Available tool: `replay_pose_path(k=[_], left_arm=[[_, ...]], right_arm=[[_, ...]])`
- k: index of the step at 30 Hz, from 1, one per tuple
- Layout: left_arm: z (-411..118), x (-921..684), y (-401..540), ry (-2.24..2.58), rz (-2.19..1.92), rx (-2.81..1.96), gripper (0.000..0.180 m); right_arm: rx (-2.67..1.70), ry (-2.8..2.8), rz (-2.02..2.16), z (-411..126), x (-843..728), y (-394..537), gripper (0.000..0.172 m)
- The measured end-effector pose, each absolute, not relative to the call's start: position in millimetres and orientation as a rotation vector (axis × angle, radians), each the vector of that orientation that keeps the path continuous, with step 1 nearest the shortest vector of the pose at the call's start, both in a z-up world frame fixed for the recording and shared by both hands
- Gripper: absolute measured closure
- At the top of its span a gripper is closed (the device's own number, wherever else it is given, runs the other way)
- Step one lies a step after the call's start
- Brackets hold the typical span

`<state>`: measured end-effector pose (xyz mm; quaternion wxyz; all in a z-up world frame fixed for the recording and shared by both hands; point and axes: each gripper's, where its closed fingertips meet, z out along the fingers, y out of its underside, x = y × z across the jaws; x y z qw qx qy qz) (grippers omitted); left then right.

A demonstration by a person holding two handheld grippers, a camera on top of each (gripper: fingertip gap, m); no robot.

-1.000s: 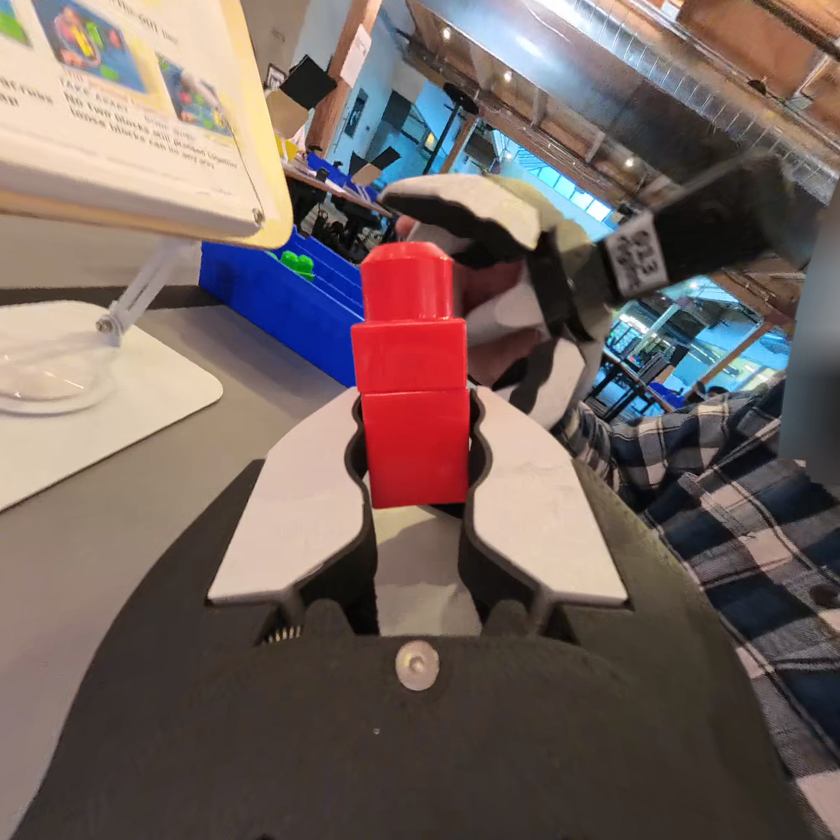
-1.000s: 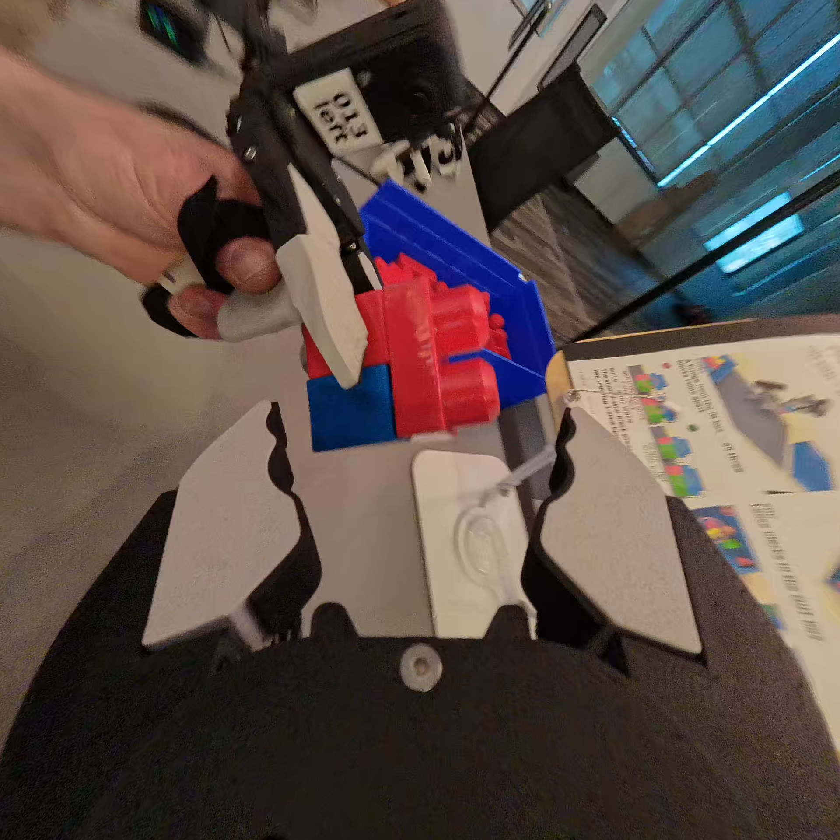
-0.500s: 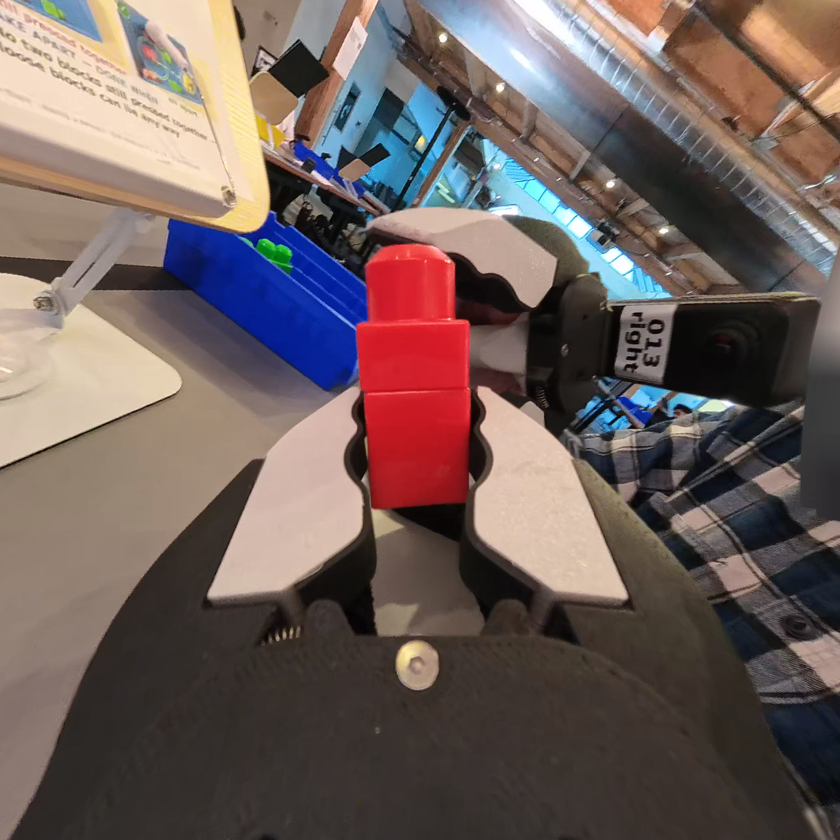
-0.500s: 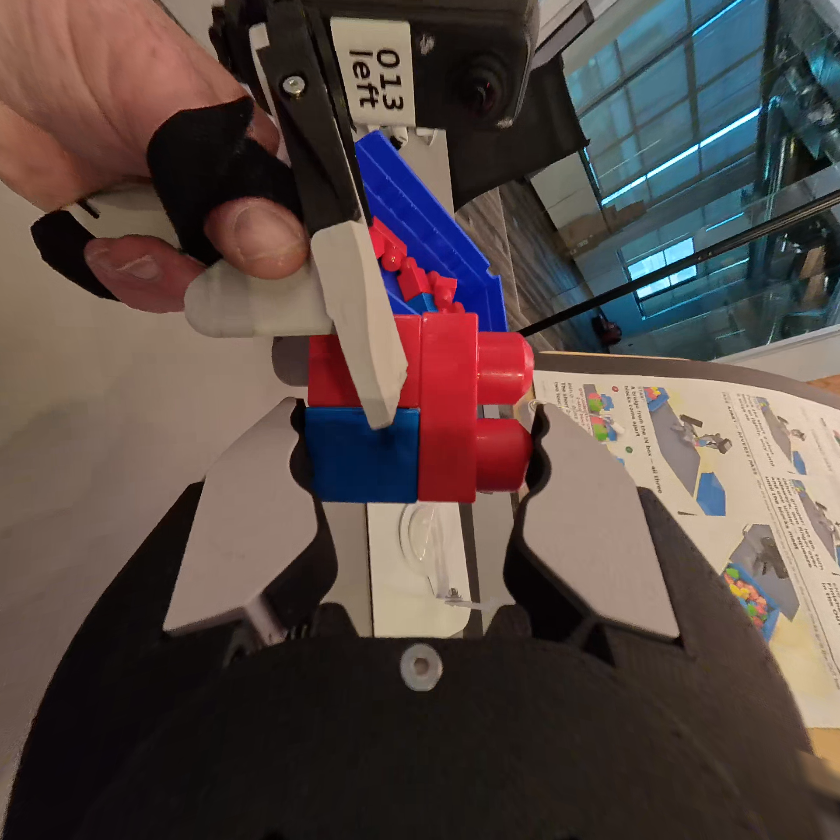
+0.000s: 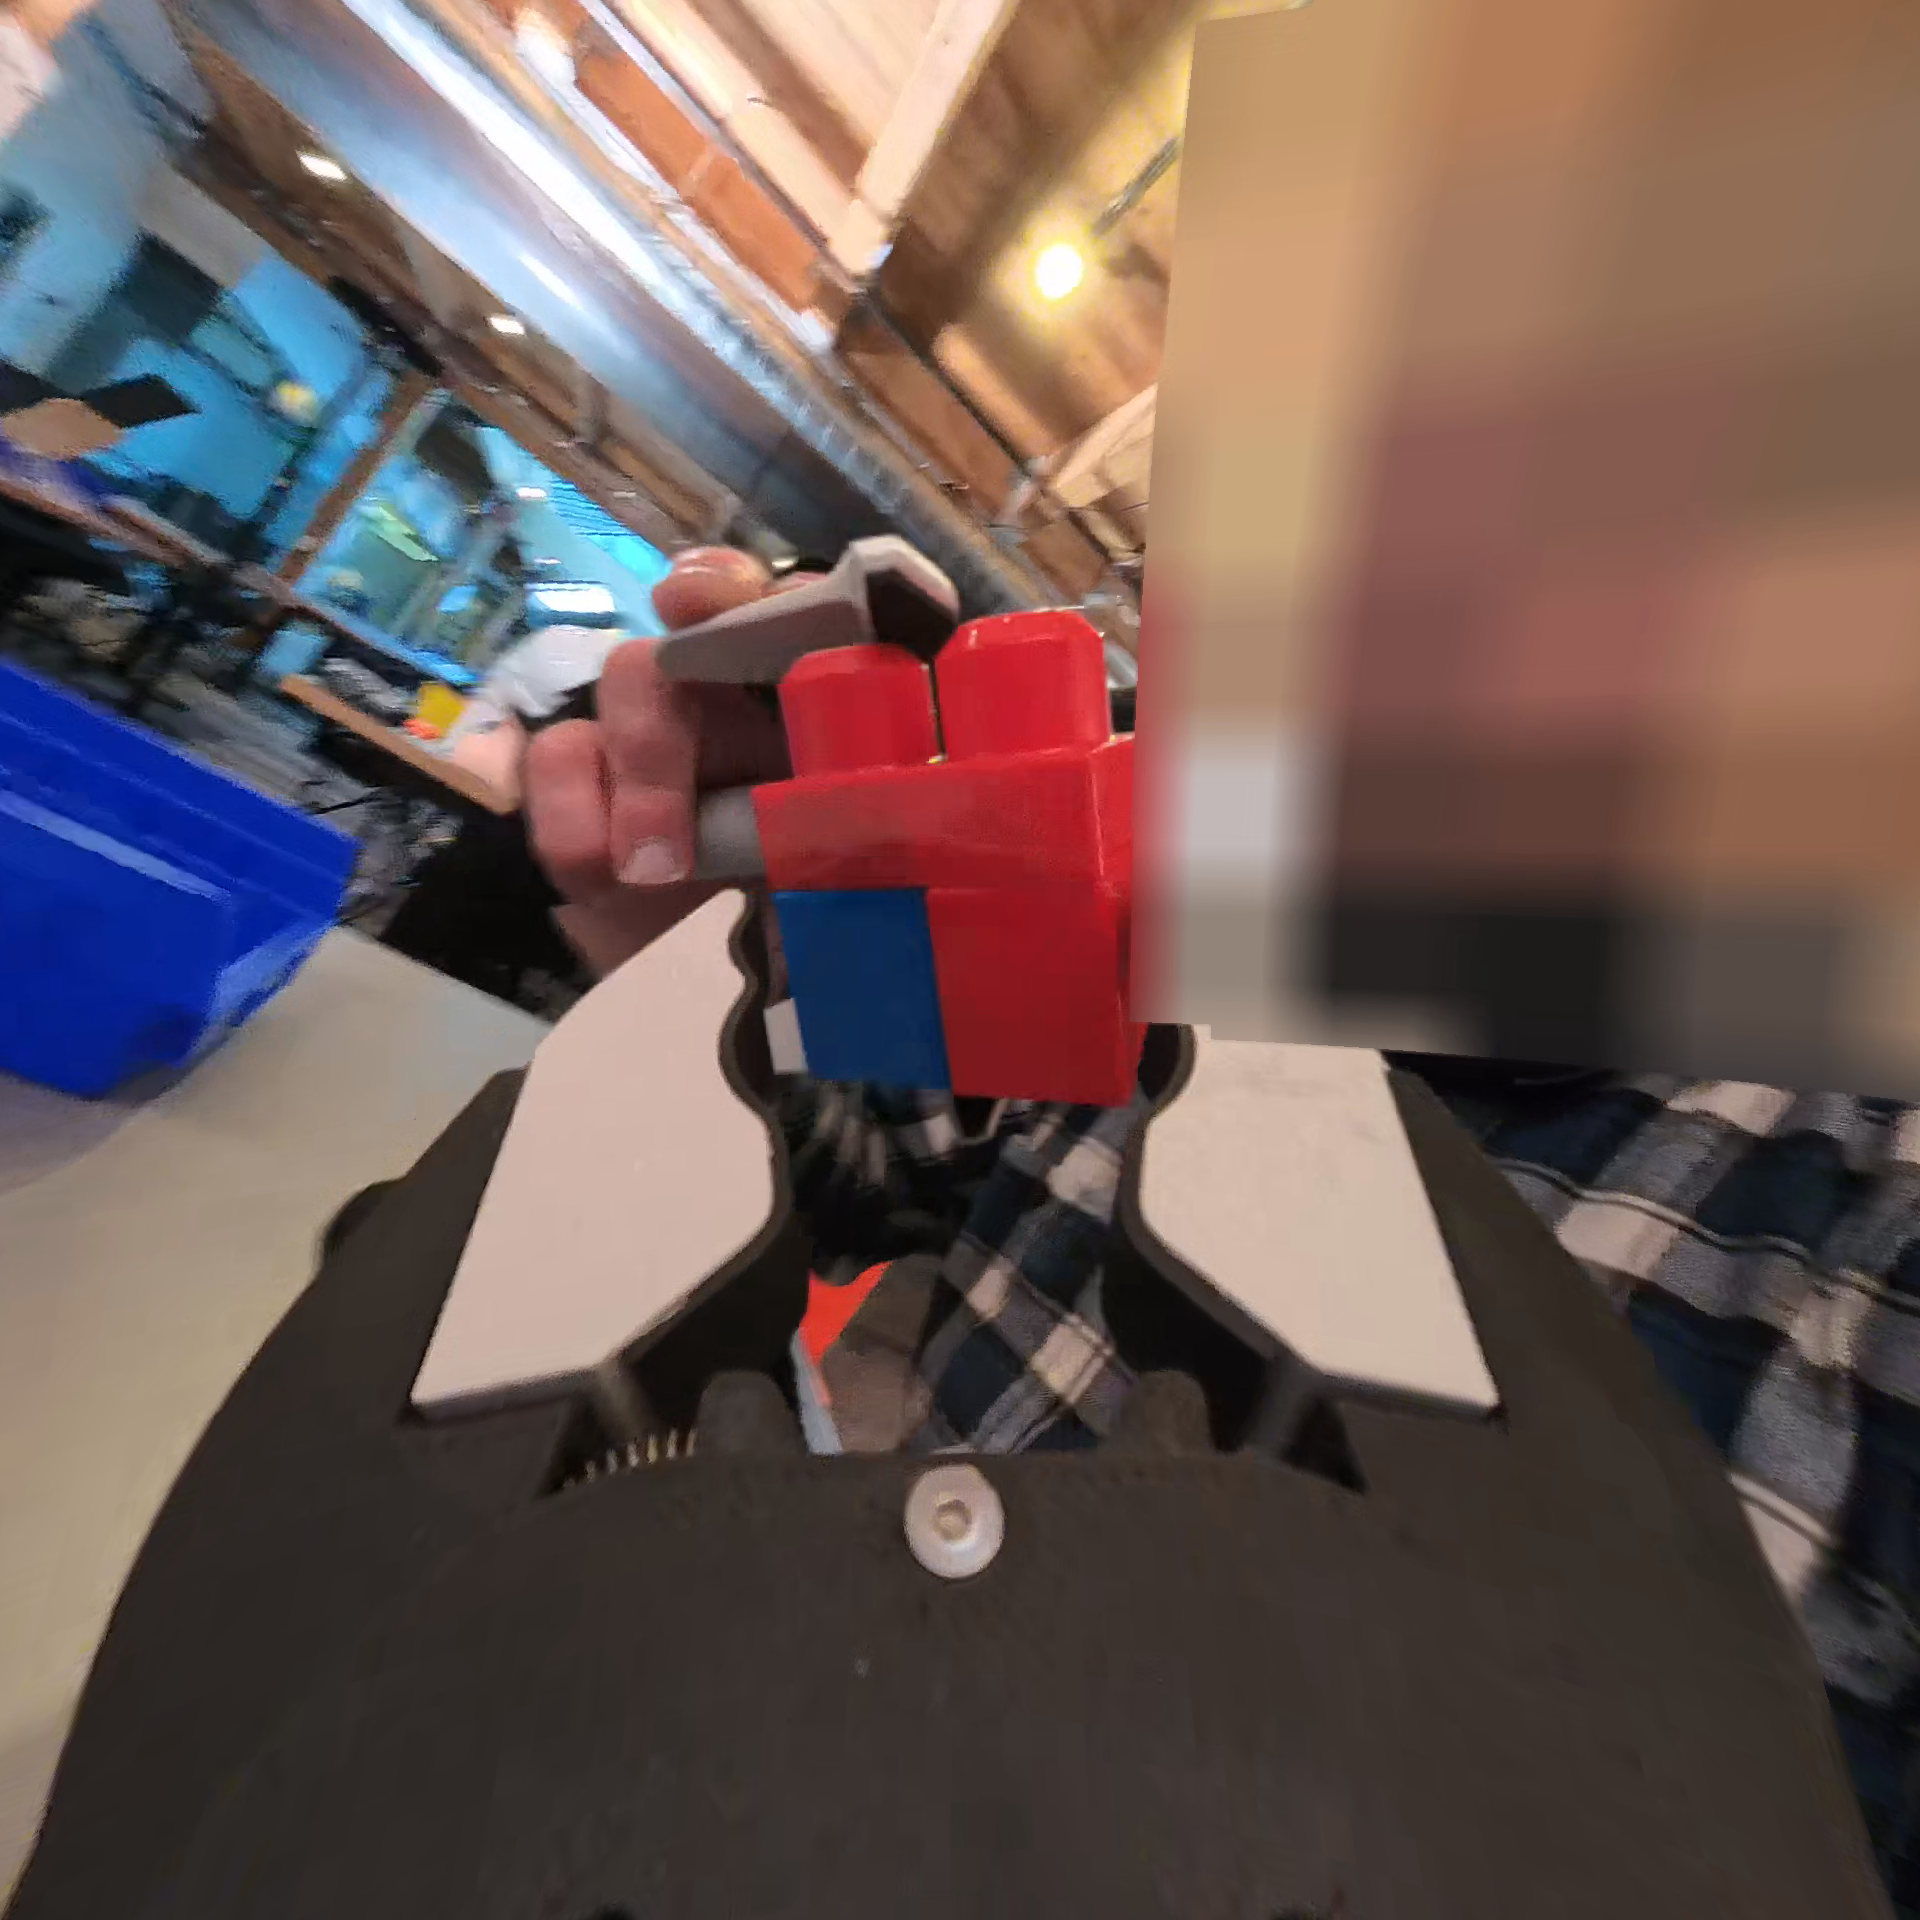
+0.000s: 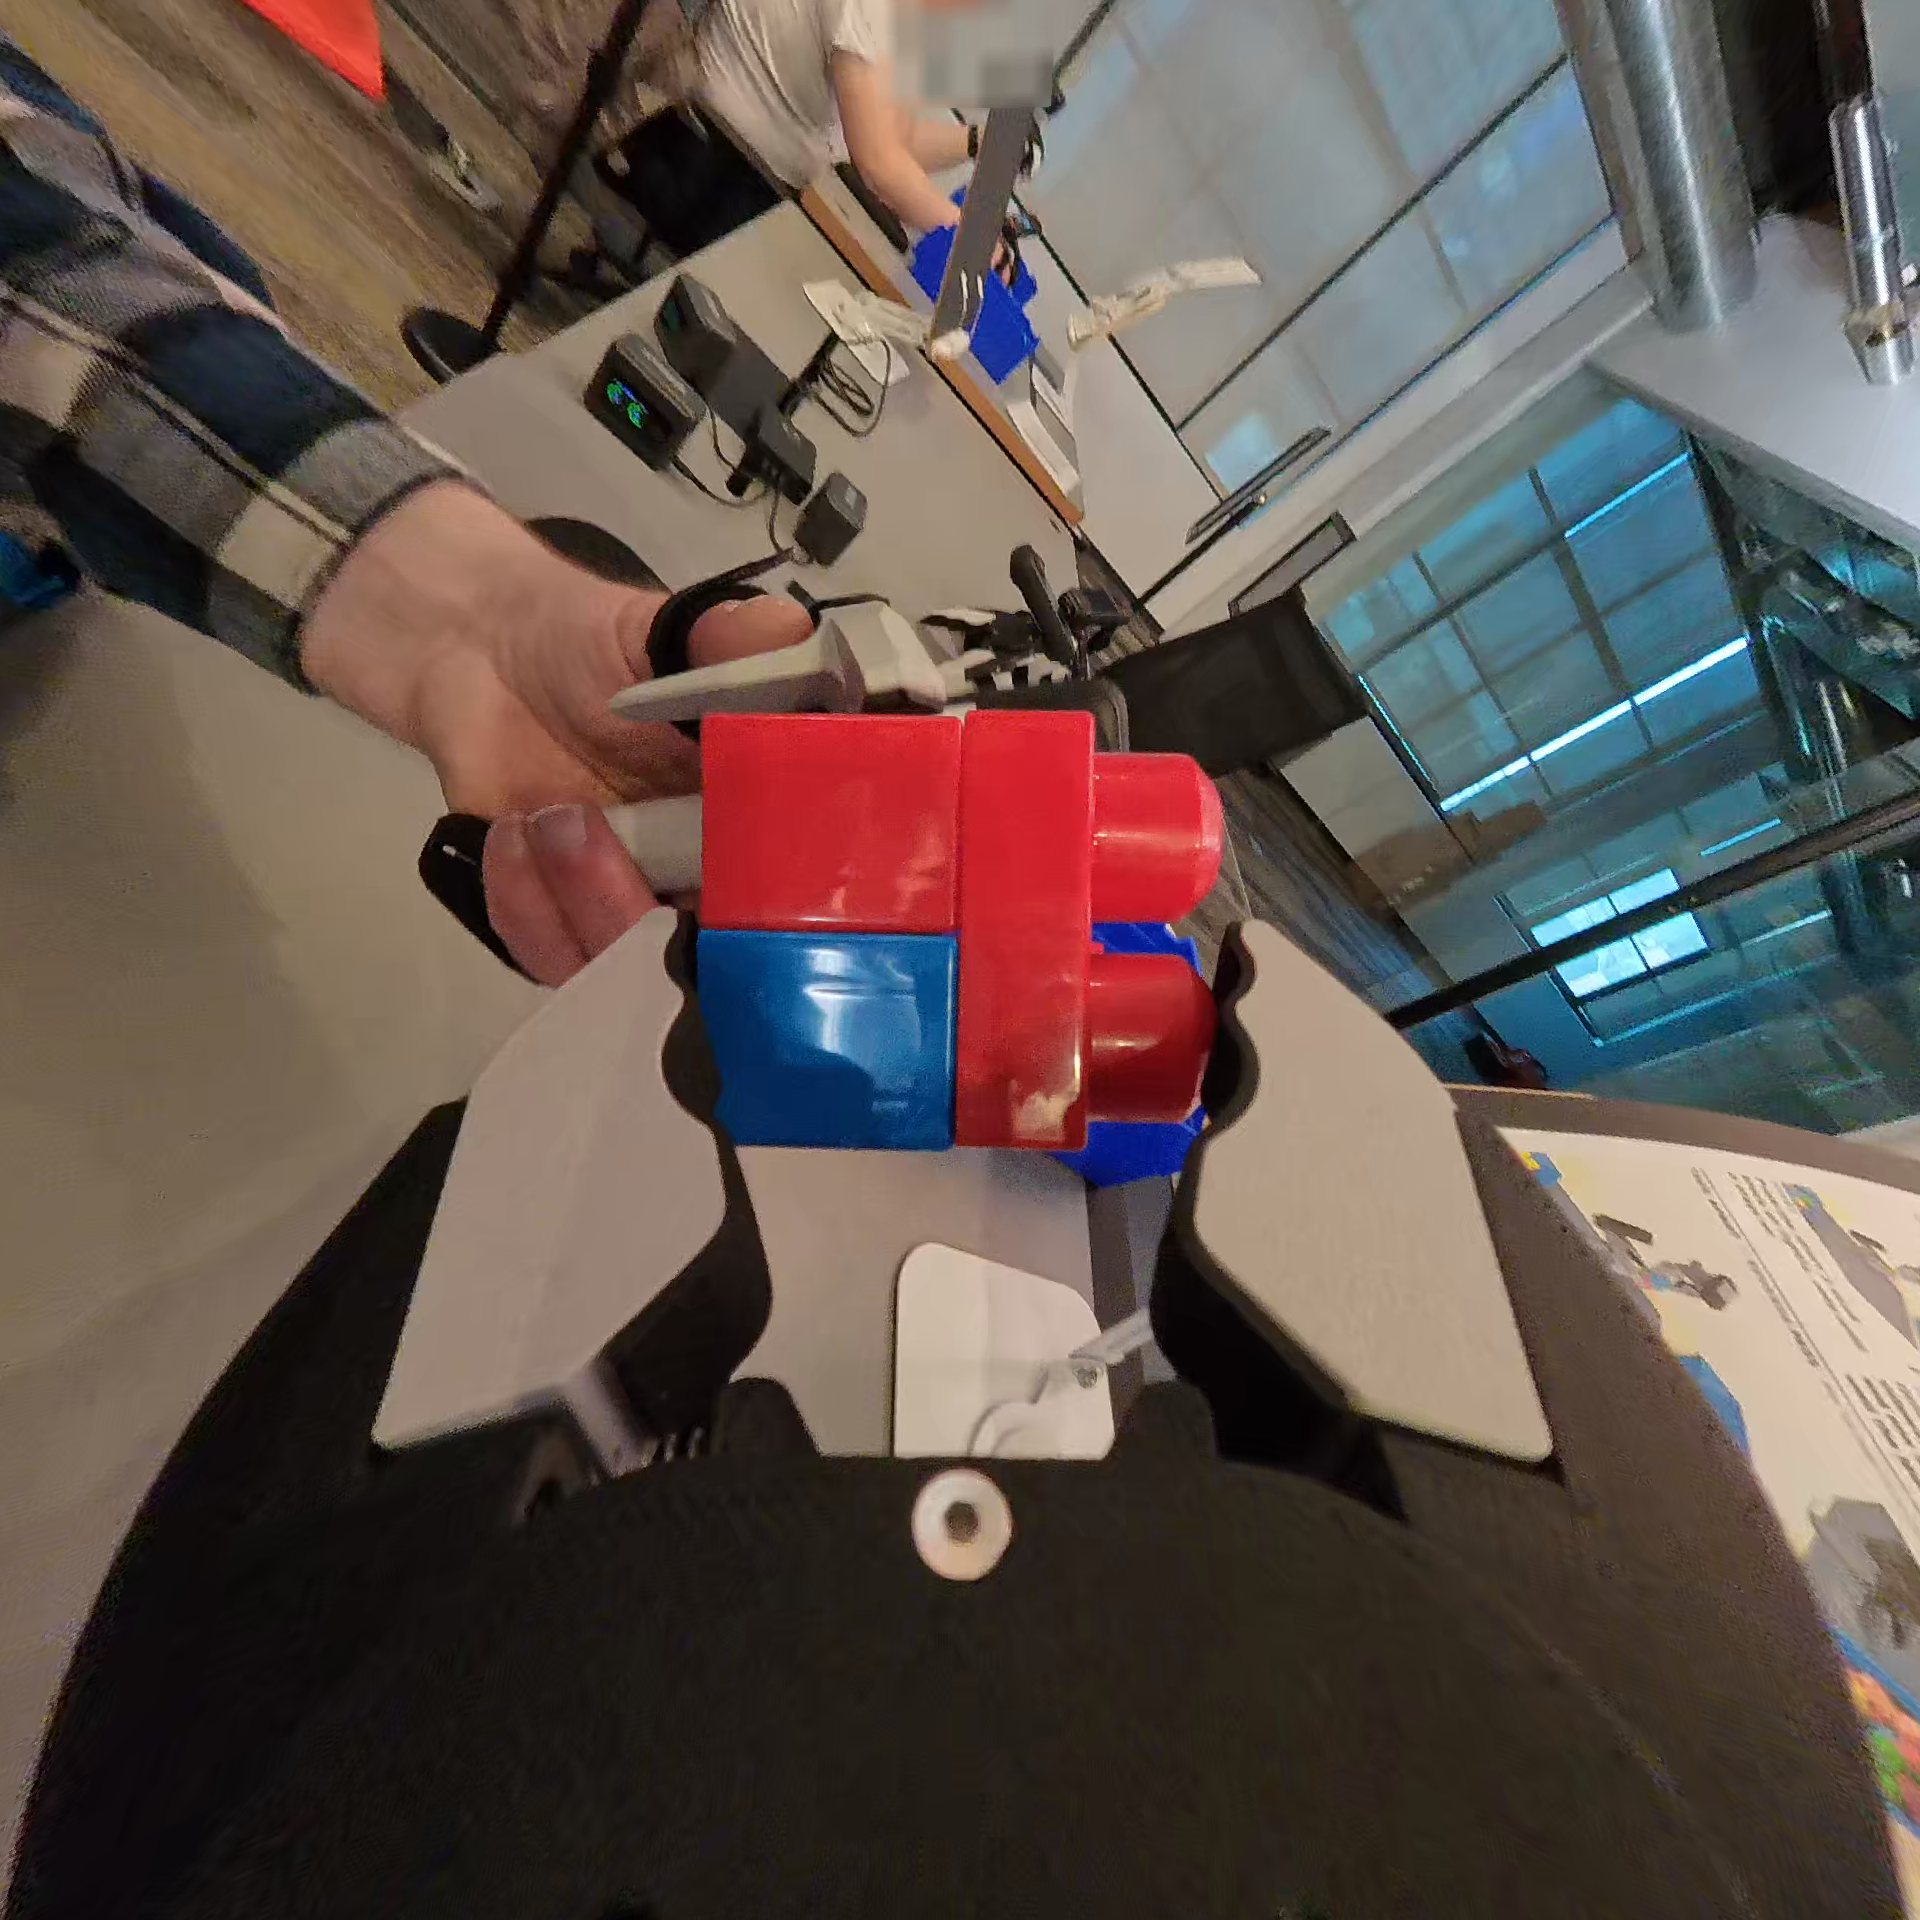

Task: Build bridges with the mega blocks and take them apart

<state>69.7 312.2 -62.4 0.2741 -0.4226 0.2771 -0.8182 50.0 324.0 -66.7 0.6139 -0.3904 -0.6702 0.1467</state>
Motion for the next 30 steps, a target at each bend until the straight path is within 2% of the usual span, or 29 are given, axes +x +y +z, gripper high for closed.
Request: replay_pose_path(k=[4,9,13,17,18,19,30], left_arm=[[-59.5,80.5,292.0,0.838,-2.31,-1.039,0.099],[-60.5,82.8,291.8,0.78,-2.402,-0.935,0.102],[-70.5,85.3,308.6,0.696,-2.304,-1.008,0.103],[-78.6,83.0,315.1,0.693,-2.227,-1.068,0.102],[-82.3,85.1,313.3,0.723,-2.21,-1.094,0.102],[-85.0,87.3,309.3,0.762,-2.206,-1.107,0.102],[-93.3,93.2,303.3,0.807,-2.141,-1.165,0.102]], right_arm=[[-0.865,-1.558,0.392,-67.8,45.6,315.5,0.078],[-0.854,-1.577,0.429,-71.3,46.5,314.5,0.078],[-0.932,-1.614,0.331,-86.8,49.3,334.3,0.077],[-1.013,-1.665,0.208,-101.0,53.9,346.0,0.057],[-1.023,-1.686,0.206,-103.5,53.7,344.7,0.059],[-1.028,-1.722,0.217,-107.1,53.1,341.6,0.069],[-1.086,-1.846,0.106,-118.9,58.2,340.5,0.071]])
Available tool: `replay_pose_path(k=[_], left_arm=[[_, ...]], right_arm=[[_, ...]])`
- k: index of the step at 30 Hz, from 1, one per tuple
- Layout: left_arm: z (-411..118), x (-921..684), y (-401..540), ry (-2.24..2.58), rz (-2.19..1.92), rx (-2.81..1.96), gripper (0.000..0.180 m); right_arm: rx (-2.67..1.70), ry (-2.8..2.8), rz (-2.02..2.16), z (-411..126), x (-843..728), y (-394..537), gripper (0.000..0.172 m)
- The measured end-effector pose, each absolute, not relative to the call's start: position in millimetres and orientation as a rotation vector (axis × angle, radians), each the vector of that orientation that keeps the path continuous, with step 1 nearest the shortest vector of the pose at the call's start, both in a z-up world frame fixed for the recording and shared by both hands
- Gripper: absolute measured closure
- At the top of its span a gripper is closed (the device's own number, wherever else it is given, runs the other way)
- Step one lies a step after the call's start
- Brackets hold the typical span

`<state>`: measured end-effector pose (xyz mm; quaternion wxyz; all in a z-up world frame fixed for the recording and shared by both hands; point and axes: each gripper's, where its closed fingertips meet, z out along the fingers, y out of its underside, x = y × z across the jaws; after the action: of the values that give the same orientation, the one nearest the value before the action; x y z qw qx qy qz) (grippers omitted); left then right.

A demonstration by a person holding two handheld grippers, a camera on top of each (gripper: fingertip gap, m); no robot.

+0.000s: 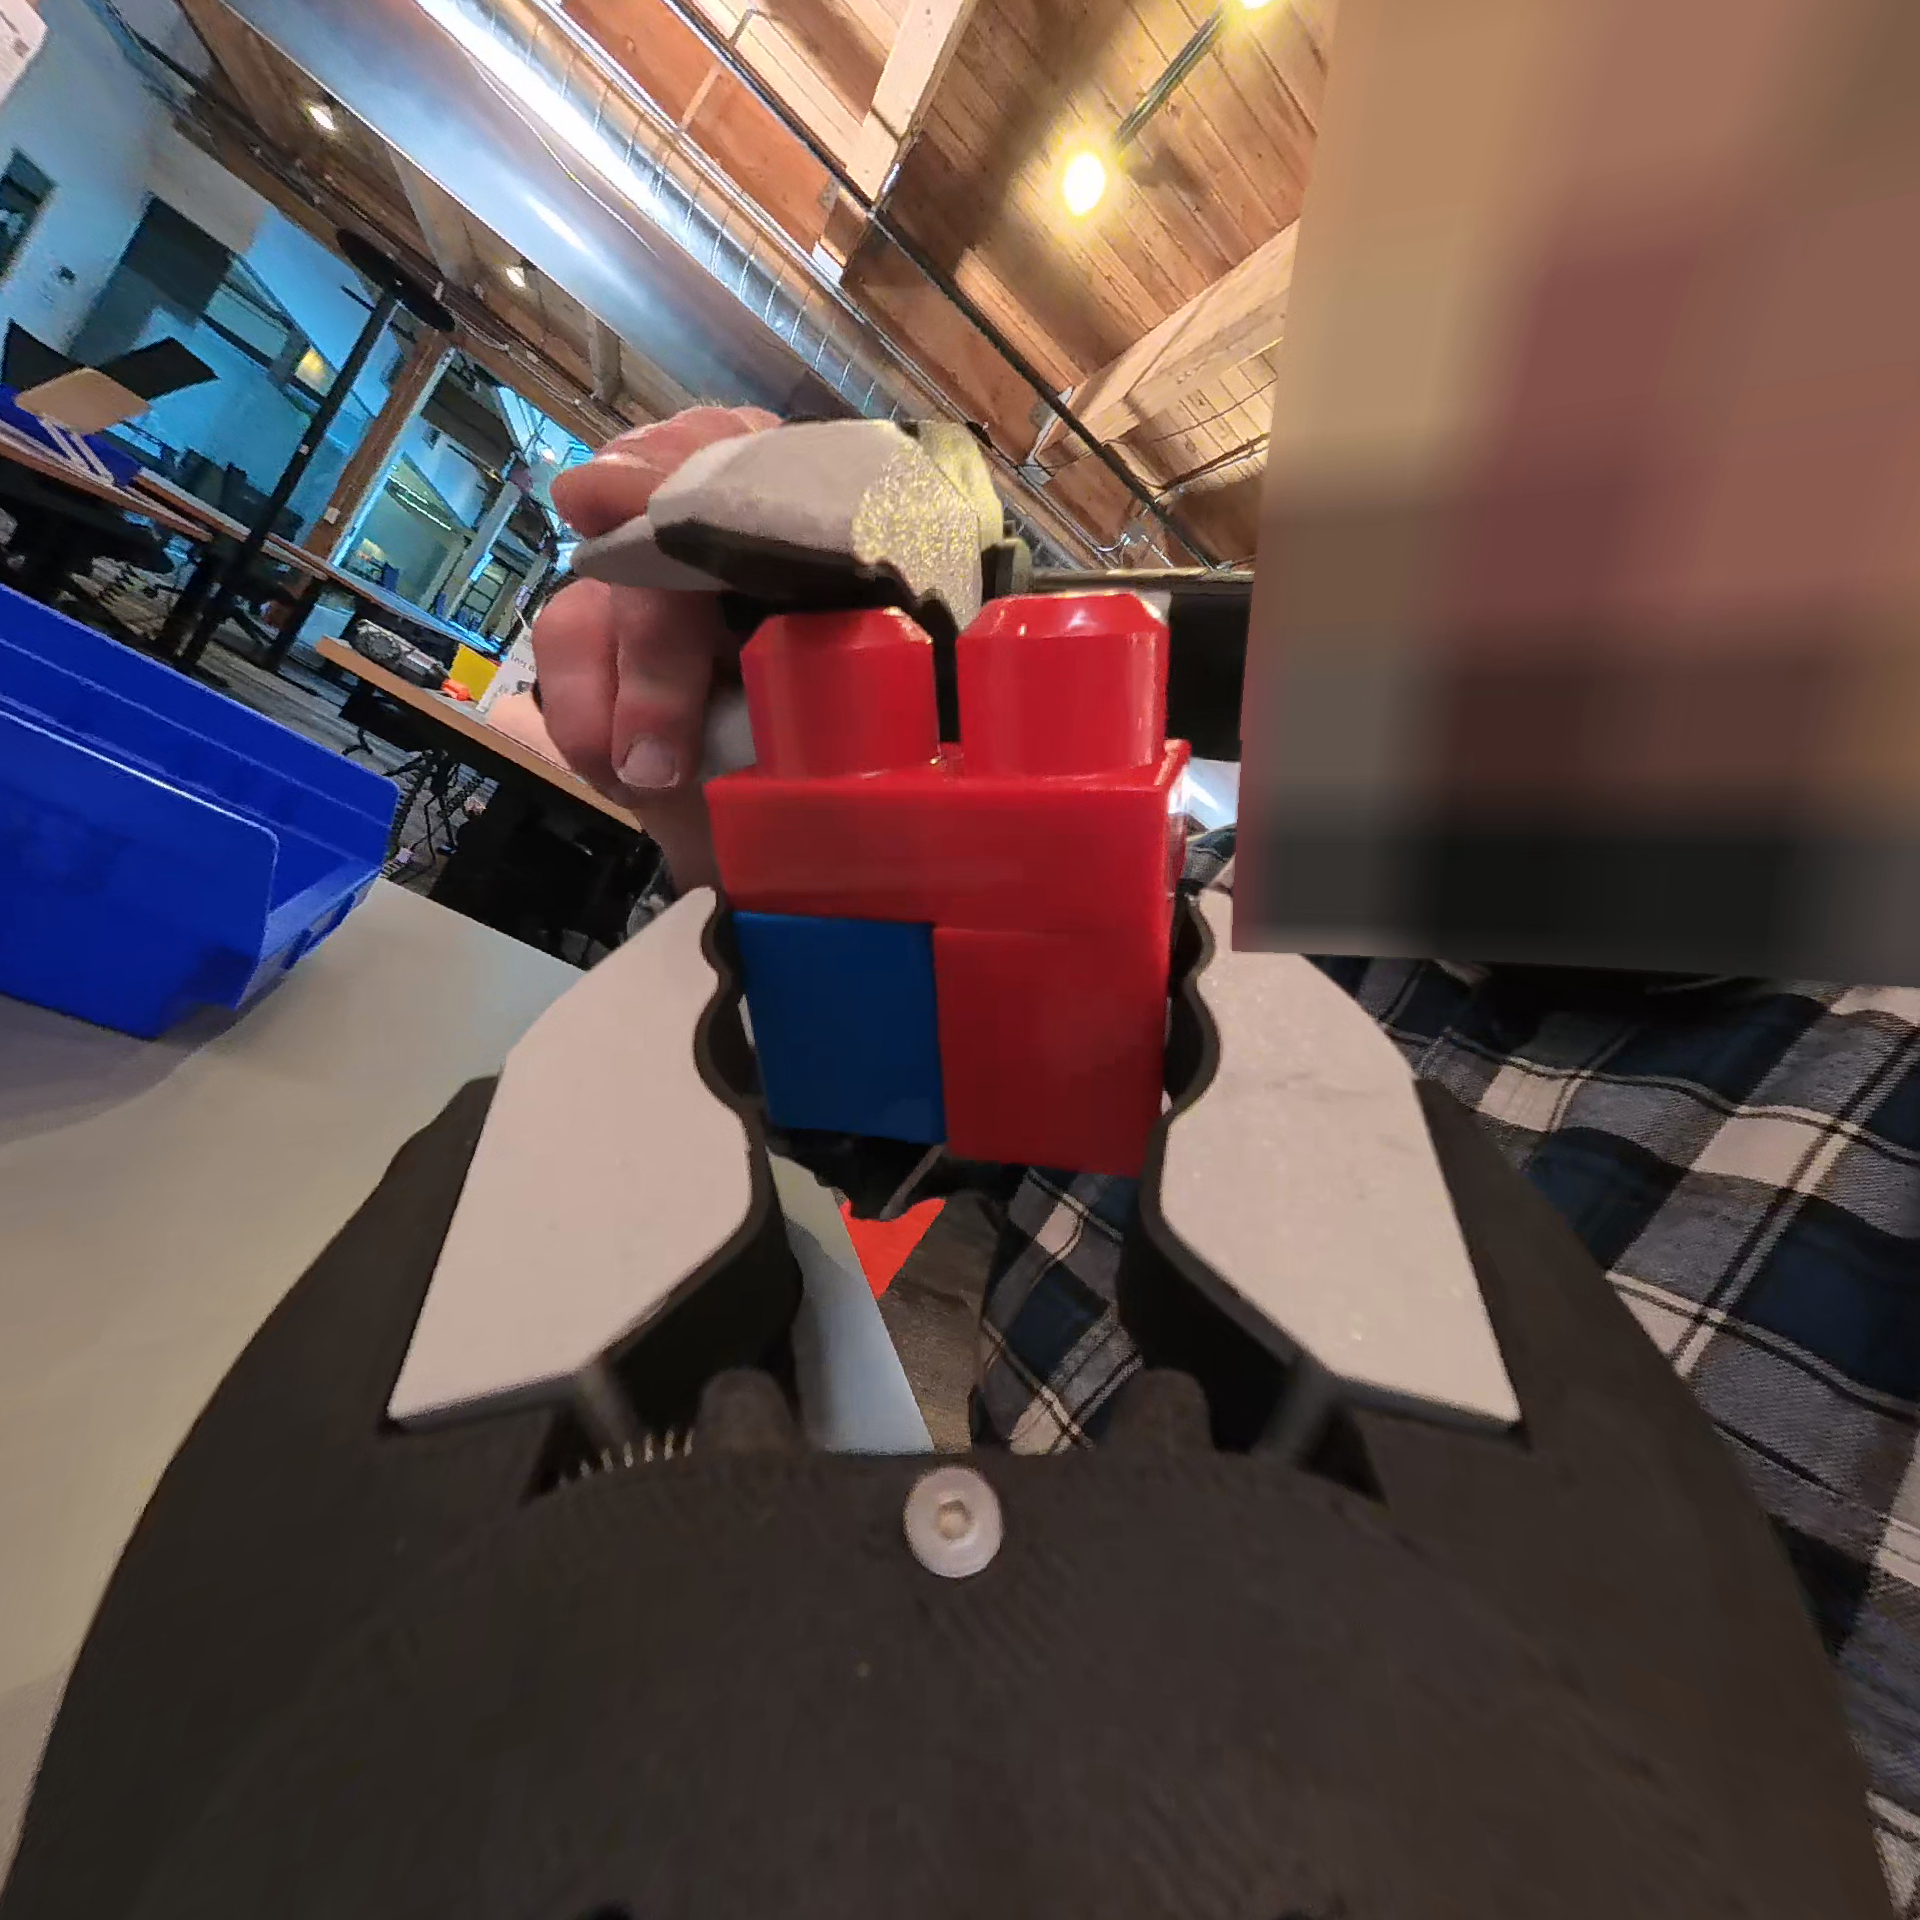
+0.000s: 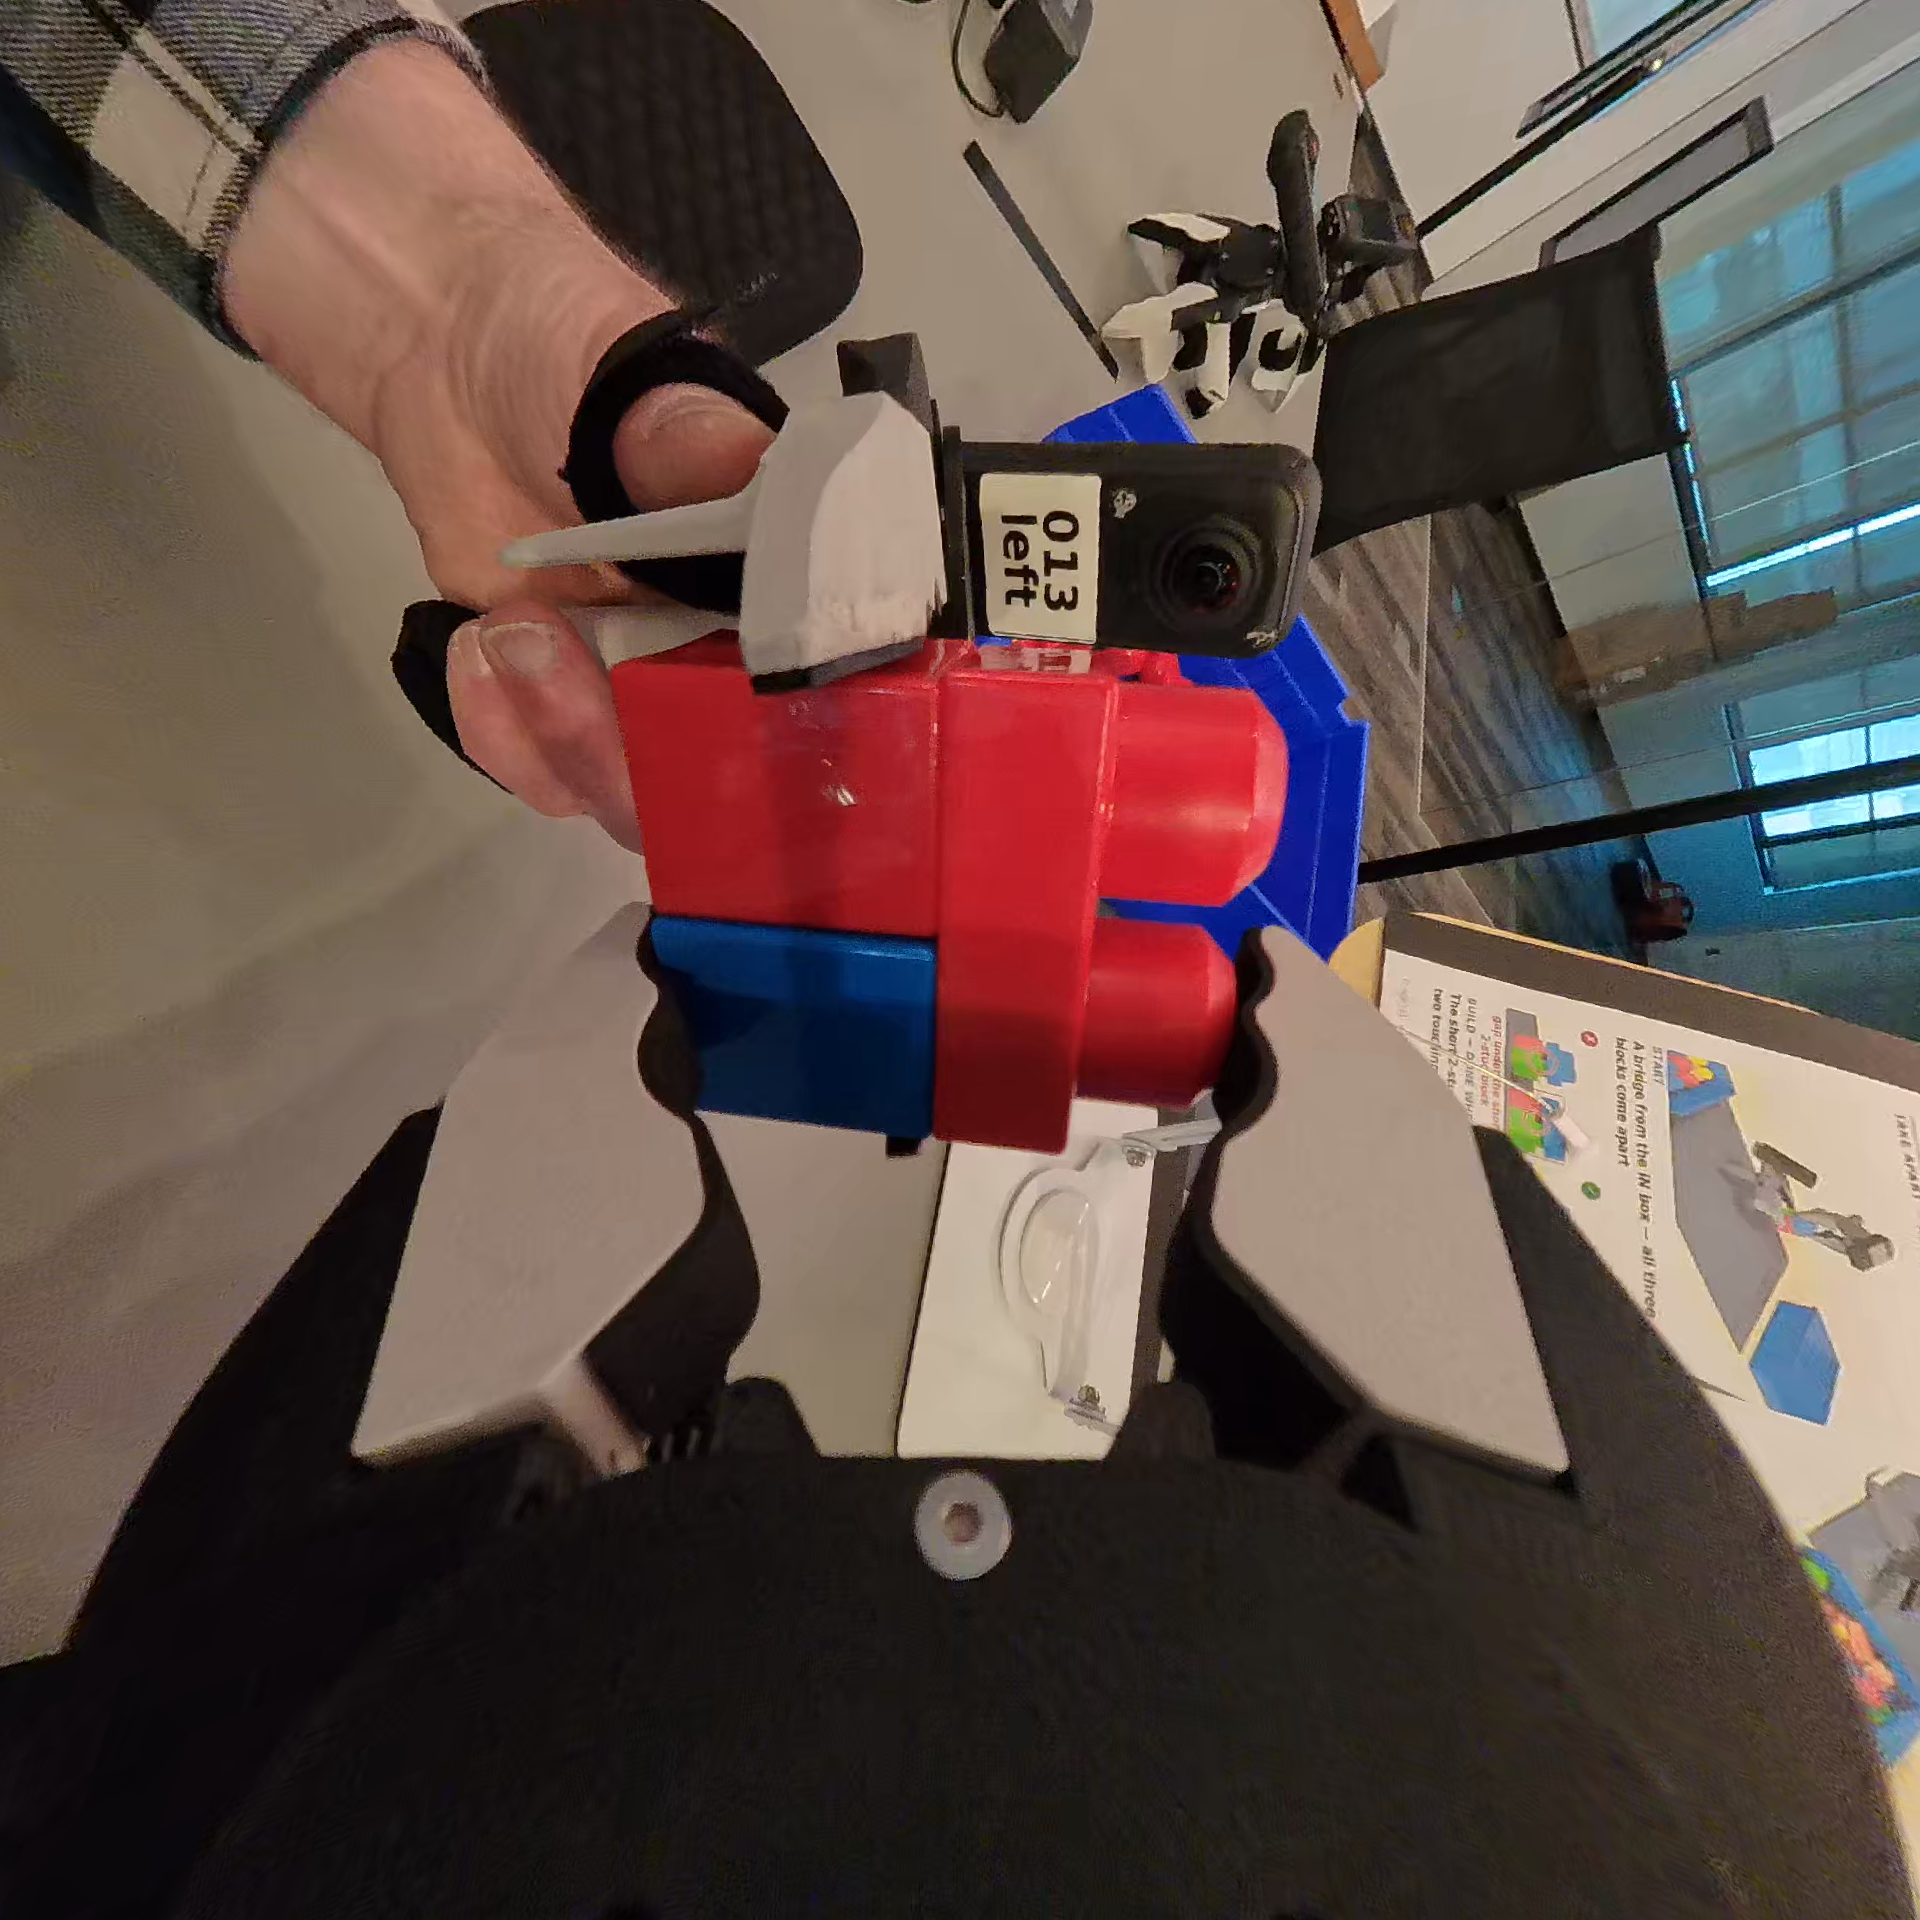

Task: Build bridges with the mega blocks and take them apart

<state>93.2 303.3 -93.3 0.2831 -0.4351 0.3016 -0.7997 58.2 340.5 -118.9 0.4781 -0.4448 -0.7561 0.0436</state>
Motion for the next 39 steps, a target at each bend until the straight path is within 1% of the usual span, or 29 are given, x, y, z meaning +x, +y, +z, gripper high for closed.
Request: replay_pose_path(k=[7,10,12,14,20,31,35,38,39], left_arm=[[-96.5,91.6,308.5,0.781,-2.098,-1.197,0.102],[-90.6,86.6,313.2,0.745,-2.076,-1.158,0.103],[-85.7,83.6,312.4,0.74,-2.113,-1.108,0.103],[-86.5,82.1,314.9,0.718,-2.127,-1.11,0.102],[-85.2,80.9,313.5,0.67,-2.239,-1.044,0.103],[-89.2,85.7,313.1,0.675,-2.214,-1.069,0.102],[-88.4,78.2,318.2,0.633,-2.242,-1.038,0.102],[-87.2,71.7,316.2,0.65,-2.264,-1.003,0.102],[-86.7,69.3,314.3,0.655,-2.296,-0.982,0.103]], right_arm=[[-1.111,-1.836,0.041,-122.4,56.9,347.9,0.071],[-1.054,-1.771,0.045,-114.3,51.7,349.2,0.071],[-0.993,-1.727,0.065,-105.8,50.4,343.1,0.078],[-0.986,-1.706,0.041,-103.3,52.8,343.6,0.079],[-1.001,-1.7,0.058,-104.0,55.3,340.9,0.08],[-1.059,-1.777,0.026,-109.2,58.6,343.0,0.08],[-1.062,-1.772,0.092,-108.9,52.8,343.0,0.077],[-1.074,-1.752,0.285,-99.2,56.4,334.2,0.079],[-1.079,-1.741,0.361,-94.9,58.3,332.1,0.081]])
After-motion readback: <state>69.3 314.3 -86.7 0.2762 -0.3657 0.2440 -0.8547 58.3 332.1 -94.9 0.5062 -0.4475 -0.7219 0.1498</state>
